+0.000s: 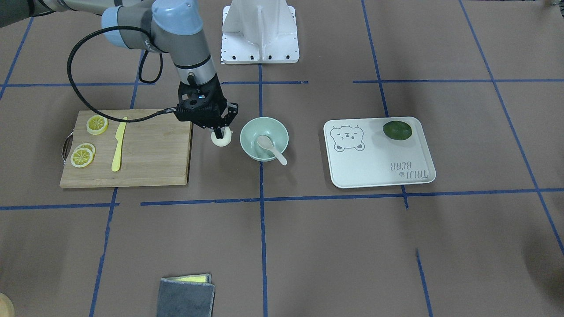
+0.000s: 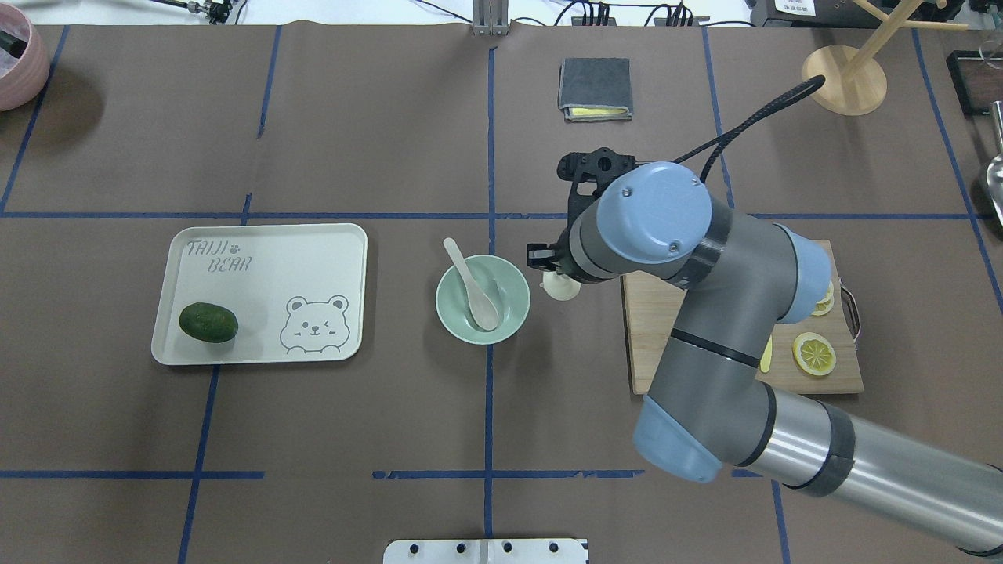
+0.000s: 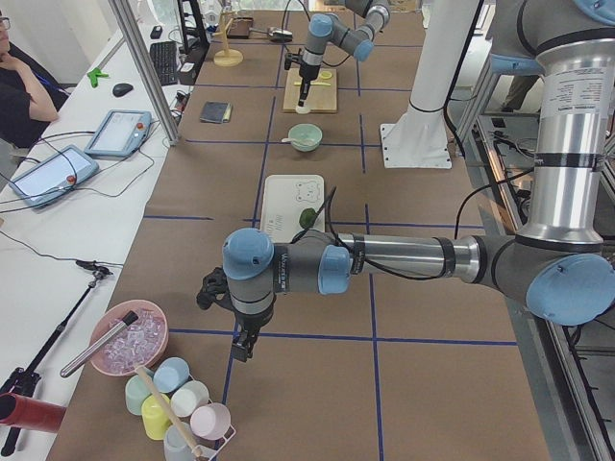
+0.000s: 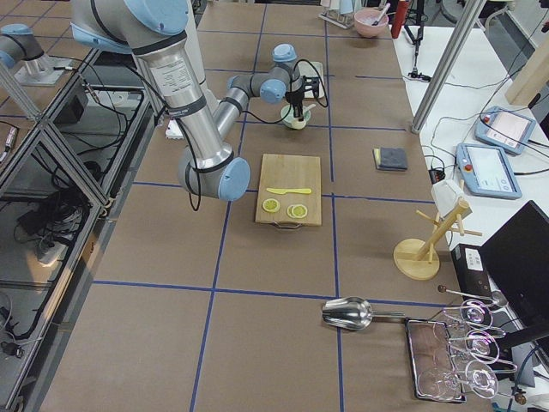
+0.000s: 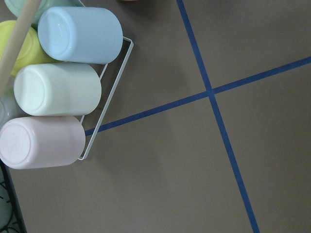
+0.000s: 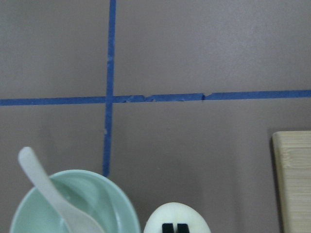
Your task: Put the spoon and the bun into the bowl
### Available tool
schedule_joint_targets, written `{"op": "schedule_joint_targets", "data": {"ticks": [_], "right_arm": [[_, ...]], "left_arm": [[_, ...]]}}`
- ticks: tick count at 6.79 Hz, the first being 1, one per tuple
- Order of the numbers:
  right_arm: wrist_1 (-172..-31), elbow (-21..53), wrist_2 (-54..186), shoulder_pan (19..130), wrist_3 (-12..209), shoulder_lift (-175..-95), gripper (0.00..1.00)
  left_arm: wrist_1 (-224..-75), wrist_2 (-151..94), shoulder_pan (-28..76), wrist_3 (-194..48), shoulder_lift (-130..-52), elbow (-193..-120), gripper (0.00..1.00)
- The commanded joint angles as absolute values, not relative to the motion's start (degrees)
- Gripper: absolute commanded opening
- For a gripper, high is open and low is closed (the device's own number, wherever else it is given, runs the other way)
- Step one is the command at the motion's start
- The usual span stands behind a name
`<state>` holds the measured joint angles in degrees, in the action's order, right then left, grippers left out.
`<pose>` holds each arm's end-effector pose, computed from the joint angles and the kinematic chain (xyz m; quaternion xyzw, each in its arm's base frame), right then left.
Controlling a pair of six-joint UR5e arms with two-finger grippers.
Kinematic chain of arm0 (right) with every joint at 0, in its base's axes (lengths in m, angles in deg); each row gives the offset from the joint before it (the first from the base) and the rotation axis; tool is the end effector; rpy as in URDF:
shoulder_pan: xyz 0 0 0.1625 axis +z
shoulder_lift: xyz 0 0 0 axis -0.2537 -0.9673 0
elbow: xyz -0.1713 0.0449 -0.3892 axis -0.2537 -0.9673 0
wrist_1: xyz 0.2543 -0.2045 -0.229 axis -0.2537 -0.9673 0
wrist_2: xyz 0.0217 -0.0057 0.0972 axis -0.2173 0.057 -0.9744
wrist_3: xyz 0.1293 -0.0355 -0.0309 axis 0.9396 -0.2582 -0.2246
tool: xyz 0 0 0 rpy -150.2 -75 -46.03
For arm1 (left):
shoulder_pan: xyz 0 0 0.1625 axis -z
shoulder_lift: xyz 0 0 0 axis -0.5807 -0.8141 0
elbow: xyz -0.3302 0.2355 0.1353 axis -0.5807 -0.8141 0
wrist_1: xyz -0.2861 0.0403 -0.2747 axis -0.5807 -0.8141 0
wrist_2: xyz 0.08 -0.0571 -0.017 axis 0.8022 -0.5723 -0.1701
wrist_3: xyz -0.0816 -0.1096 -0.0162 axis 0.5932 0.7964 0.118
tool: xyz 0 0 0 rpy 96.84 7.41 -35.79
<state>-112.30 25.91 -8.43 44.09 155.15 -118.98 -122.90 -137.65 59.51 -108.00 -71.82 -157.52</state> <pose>-0.5258 -0.4278 0.2272 0.1155 -0.4234 0.0667 0.8961 -0.0853 -0.4752 0.6751 0.0929 0.3361 0.1316 0.9279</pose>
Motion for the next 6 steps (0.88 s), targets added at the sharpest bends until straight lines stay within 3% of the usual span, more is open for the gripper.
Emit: {"op": "schedule_joint_targets", "data": {"ticks": [1,2,3,4,6], "right_arm": [[-116.4,15.1,-3.0,40.3,161.9,-105.9,0.00],[-116.4,9.9,-1.1,39.2,162.3,-102.9,0.00],[-116.4,9.8,-0.9,38.9,161.9,-103.6,0.15],[-116.6,10.7,-0.6,39.0,162.1,-105.5,0.97],[-116.7,17.1,-0.9,39.2,160.5,-109.6,1.00]], "left_arm": [[-122.9,-138.1,59.5,-108.0,-71.8,-157.5,1.00],[-122.9,-138.1,59.5,-108.0,-71.8,-157.5,1.00],[-123.0,-138.1,59.5,-108.0,-71.8,-157.5,1.00],[-122.9,-138.1,59.5,-108.1,-71.8,-157.5,1.00],[-122.9,-138.1,59.5,-108.1,-71.6,-157.5,1.00]]}}
